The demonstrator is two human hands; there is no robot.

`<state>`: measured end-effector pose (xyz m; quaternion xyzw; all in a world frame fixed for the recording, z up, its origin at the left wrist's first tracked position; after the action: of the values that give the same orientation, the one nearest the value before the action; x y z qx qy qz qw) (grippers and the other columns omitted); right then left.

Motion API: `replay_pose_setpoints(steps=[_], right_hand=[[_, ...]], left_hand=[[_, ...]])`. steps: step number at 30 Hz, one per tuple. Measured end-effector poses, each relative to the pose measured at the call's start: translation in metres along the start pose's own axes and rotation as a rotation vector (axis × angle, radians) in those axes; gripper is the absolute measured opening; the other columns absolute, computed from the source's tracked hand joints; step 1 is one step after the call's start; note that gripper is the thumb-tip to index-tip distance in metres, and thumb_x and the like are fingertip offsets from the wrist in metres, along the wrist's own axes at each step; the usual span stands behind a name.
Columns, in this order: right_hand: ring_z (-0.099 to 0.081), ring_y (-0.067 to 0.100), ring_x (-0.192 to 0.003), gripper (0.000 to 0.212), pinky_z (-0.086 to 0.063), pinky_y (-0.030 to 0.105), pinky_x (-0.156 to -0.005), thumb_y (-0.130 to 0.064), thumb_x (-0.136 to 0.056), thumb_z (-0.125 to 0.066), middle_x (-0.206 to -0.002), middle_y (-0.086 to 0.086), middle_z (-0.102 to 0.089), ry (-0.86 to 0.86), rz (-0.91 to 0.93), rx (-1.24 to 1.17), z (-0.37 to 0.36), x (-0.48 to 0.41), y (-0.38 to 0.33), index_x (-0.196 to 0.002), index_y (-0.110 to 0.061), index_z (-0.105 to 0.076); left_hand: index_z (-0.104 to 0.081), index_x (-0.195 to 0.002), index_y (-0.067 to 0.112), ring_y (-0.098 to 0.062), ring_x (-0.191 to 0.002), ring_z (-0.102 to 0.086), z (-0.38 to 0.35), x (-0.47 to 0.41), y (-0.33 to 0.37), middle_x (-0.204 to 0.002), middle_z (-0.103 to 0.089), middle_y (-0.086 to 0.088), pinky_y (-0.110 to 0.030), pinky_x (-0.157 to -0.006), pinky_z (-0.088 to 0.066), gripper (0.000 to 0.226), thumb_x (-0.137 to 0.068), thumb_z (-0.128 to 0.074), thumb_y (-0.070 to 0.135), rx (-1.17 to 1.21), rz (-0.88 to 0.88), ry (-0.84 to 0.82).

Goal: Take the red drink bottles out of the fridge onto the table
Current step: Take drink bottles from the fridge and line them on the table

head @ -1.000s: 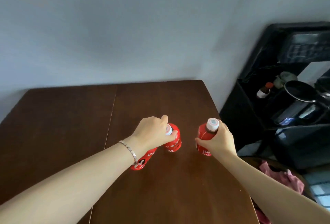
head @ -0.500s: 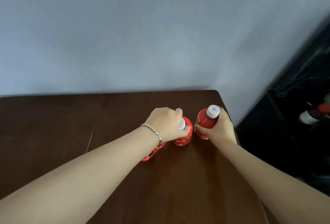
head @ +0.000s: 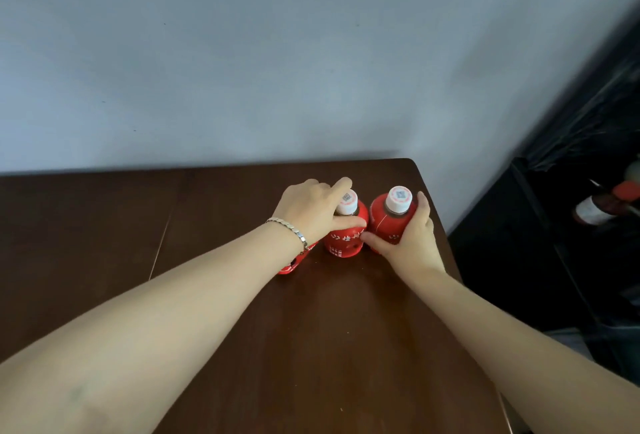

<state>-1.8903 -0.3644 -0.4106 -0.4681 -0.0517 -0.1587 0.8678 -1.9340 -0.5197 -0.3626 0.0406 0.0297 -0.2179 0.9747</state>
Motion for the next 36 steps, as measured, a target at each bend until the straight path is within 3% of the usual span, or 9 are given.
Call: replay_pose_setpoints(steps=[6,10,15,17,19,22,27,33,36], right_hand=[[-0.027,0.027,-0.141,0.129,-0.033,0.044,-0.109,-0.034,-0.062,-0.086,-0.156,0.008,-0.012,0.107,-0.069,-0.103,-0.027,0.023,-0.001,-0.150,-0.026,0.008],[-0.028,0.027,-0.141,0.126,-0.033,0.045,-0.109,-0.027,-0.063,-0.087,-0.156,0.008,-0.012,0.141,-0.074,-0.145,-0.028,0.022,0.000,-0.150,-0.027,0.004],[-0.033,0.028,-0.137,0.123,-0.035,0.044,-0.107,-0.029,-0.064,-0.086,-0.154,0.010,-0.017,0.129,-0.080,-0.132,-0.022,0.024,0.004,-0.150,-0.025,0.001],[-0.036,0.030,-0.135,0.124,-0.037,0.045,-0.105,-0.031,-0.063,-0.086,-0.153,0.012,-0.019,0.121,-0.101,-0.123,-0.022,0.023,0.003,-0.150,-0.024,0.001],[-0.037,0.031,-0.134,0.124,-0.038,0.045,-0.104,-0.034,-0.062,-0.087,-0.151,0.012,-0.022,0.122,-0.117,-0.104,-0.024,0.022,0.001,-0.150,-0.023,0.000],[-0.040,0.032,-0.132,0.124,-0.039,0.045,-0.103,-0.037,-0.058,-0.088,-0.148,0.013,-0.026,0.145,-0.121,-0.090,-0.025,0.020,0.000,-0.149,-0.020,-0.005],[-0.041,0.033,-0.131,0.120,-0.040,0.044,-0.102,-0.036,-0.058,-0.088,-0.147,0.014,-0.027,0.139,-0.129,-0.080,-0.023,0.017,0.000,-0.147,-0.017,-0.010],[-0.039,0.035,-0.132,0.122,-0.039,0.048,-0.104,-0.036,-0.056,-0.089,-0.147,0.015,-0.028,0.124,-0.133,-0.059,-0.023,0.014,-0.002,-0.147,-0.014,-0.010],[-0.039,0.035,-0.133,0.117,-0.038,0.046,-0.104,-0.031,-0.065,-0.085,-0.150,0.015,-0.025,0.044,-0.175,-0.013,-0.015,0.015,-0.006,-0.149,-0.013,-0.006]], left_hand=[[-0.050,-0.119,0.012,-0.022,-0.082,-0.060,0.002,0.027,-0.026,-0.077,-0.061,-0.003,-0.031,-0.062,-0.041,0.074,-0.069,-0.067,0.062,0.303,0.355,0.239],[-0.055,-0.109,0.005,-0.021,-0.082,-0.060,-0.006,0.043,-0.032,-0.066,-0.052,0.004,-0.033,-0.066,-0.046,0.062,-0.068,-0.077,0.046,0.447,0.380,0.377],[-0.041,-0.132,0.014,-0.014,-0.111,-0.047,-0.020,0.066,-0.043,-0.110,-0.049,0.002,-0.026,-0.094,-0.042,0.078,-0.067,-0.082,0.033,0.683,0.516,0.303],[-0.035,-0.137,0.020,-0.019,-0.125,-0.042,-0.032,0.078,-0.046,-0.129,-0.043,-0.002,-0.032,-0.104,-0.040,0.085,-0.067,-0.081,0.038,0.790,0.723,0.190],[-0.036,-0.134,0.024,-0.024,-0.122,-0.049,-0.041,0.078,-0.041,-0.126,-0.047,0.000,-0.044,-0.099,-0.048,0.079,-0.070,-0.079,0.039,0.963,0.843,0.096],[-0.038,-0.129,0.030,-0.020,-0.110,-0.053,-0.044,0.060,-0.030,-0.110,-0.050,0.007,-0.047,-0.091,-0.052,0.068,-0.073,-0.078,0.032,1.101,0.792,0.095],[-0.040,-0.128,0.035,-0.020,-0.108,-0.057,-0.042,0.045,-0.028,-0.110,-0.053,0.008,-0.045,-0.082,-0.057,0.069,-0.072,-0.079,0.029,1.144,0.719,0.070],[-0.038,-0.131,0.032,-0.023,-0.116,-0.055,-0.042,0.043,-0.033,-0.118,-0.055,0.004,-0.046,-0.093,-0.052,0.074,-0.070,-0.081,0.030,1.080,0.695,0.017],[-0.015,-0.147,0.026,-0.026,-0.128,-0.046,-0.031,0.048,-0.030,-0.140,-0.043,-0.004,-0.038,-0.106,-0.039,0.094,-0.076,-0.075,0.036,0.872,0.722,-0.138]])
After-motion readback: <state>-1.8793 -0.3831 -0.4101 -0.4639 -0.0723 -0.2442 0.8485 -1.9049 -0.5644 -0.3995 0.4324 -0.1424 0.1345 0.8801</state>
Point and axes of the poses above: each hand's wrist, its own x-axis away from the middle knuckle, its own z-axis out of the back of the hand, y = z × x, the point moved 1 cm from there along -x, towards the middle knuckle
